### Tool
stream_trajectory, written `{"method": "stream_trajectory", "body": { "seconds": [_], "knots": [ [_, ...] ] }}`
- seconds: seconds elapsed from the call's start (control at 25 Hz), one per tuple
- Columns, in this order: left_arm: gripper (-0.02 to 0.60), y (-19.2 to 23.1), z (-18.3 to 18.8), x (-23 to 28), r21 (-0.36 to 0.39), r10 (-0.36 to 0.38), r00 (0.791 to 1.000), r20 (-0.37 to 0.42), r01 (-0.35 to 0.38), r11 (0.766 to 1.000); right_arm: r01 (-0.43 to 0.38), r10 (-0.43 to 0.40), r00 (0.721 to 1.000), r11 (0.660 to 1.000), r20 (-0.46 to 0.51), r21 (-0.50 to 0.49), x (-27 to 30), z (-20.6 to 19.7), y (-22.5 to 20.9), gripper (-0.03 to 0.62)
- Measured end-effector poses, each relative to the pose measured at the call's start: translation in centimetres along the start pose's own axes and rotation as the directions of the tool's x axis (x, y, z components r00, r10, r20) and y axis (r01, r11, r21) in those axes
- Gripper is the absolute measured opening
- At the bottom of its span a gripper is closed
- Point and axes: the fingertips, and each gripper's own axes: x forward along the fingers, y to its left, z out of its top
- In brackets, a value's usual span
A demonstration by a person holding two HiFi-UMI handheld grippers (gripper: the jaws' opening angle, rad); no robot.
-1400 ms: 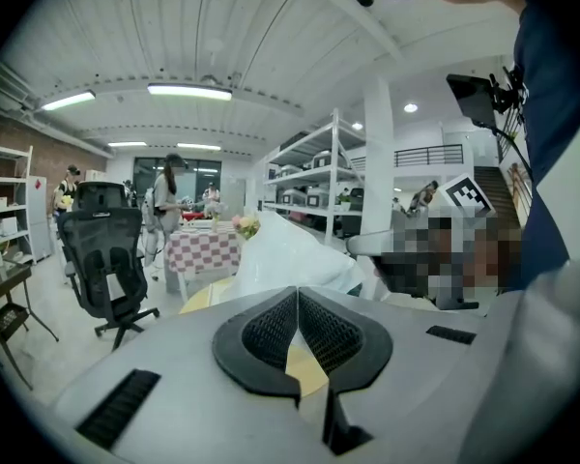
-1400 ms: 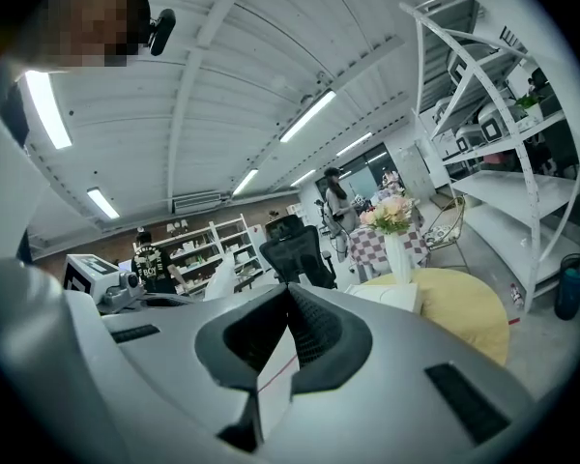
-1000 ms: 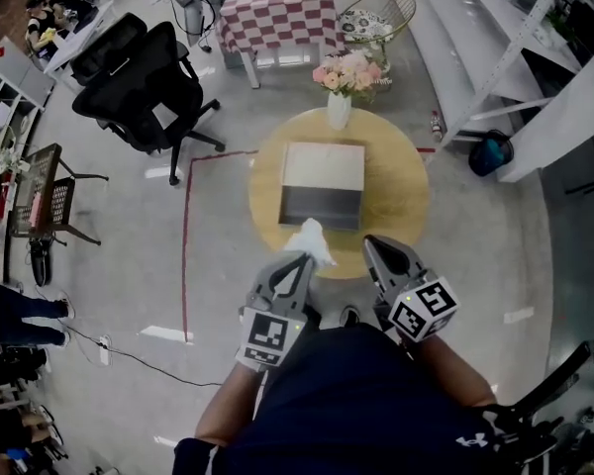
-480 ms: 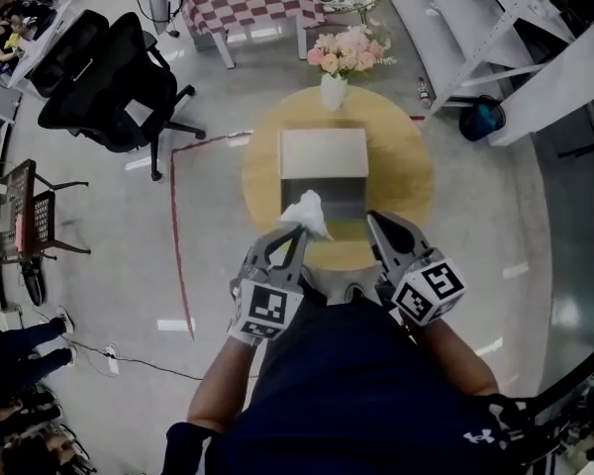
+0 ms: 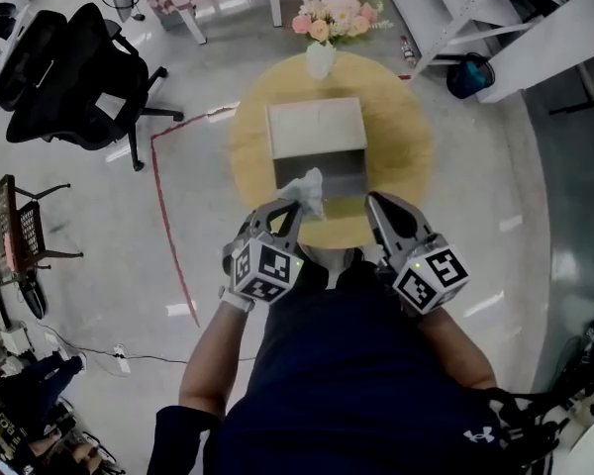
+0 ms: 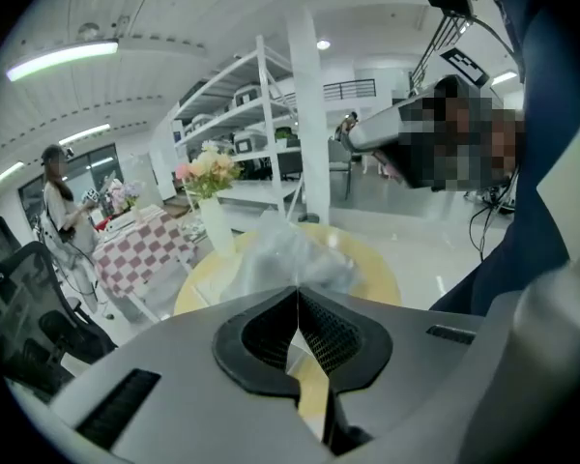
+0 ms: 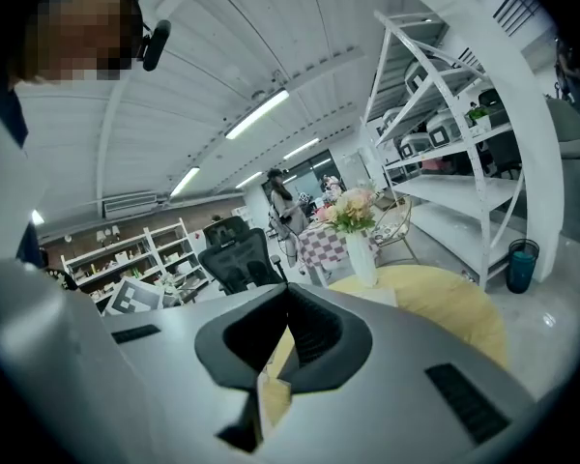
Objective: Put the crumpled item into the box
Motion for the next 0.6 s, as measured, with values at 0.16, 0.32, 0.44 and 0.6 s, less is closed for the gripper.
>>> {"method": "stream_trajectory", "body": {
  "seconds": [0.16, 0.32, 0.44, 0.6],
  "knots": [
    [0.018, 0.5, -0.6, 1.2, 0.015, -0.015, 0.999, -0.043, 0.016, 1.000, -0.003, 0.003, 1.000, 1.000, -0.012, 0.011, 0.2, 0.0, -0.6, 0.005],
    [0.018, 0.7, -0.8, 2.6, 0.029, -0.005, 0.997, -0.083, 0.007, 1.000, -0.016, 0.016, 1.000, 1.000, -0.021, 0.022, 0.5, 0.0, -1.8, 0.005],
    [0.018, 0.9, -1.0, 3.4, 0.029, -0.006, 0.995, -0.103, 0.009, 1.000, -0.022, 0.022, 0.999, 0.999, -0.024, 0.029, 0.8, 0.1, -2.6, 0.005],
    [0.018, 1.1, -1.7, 4.2, 0.025, -0.013, 0.991, -0.130, 0.016, 1.000, -0.030, 0.031, 0.999, 0.999, -0.032, 0.033, 1.1, 0.0, -3.1, 0.005]
  ]
}}
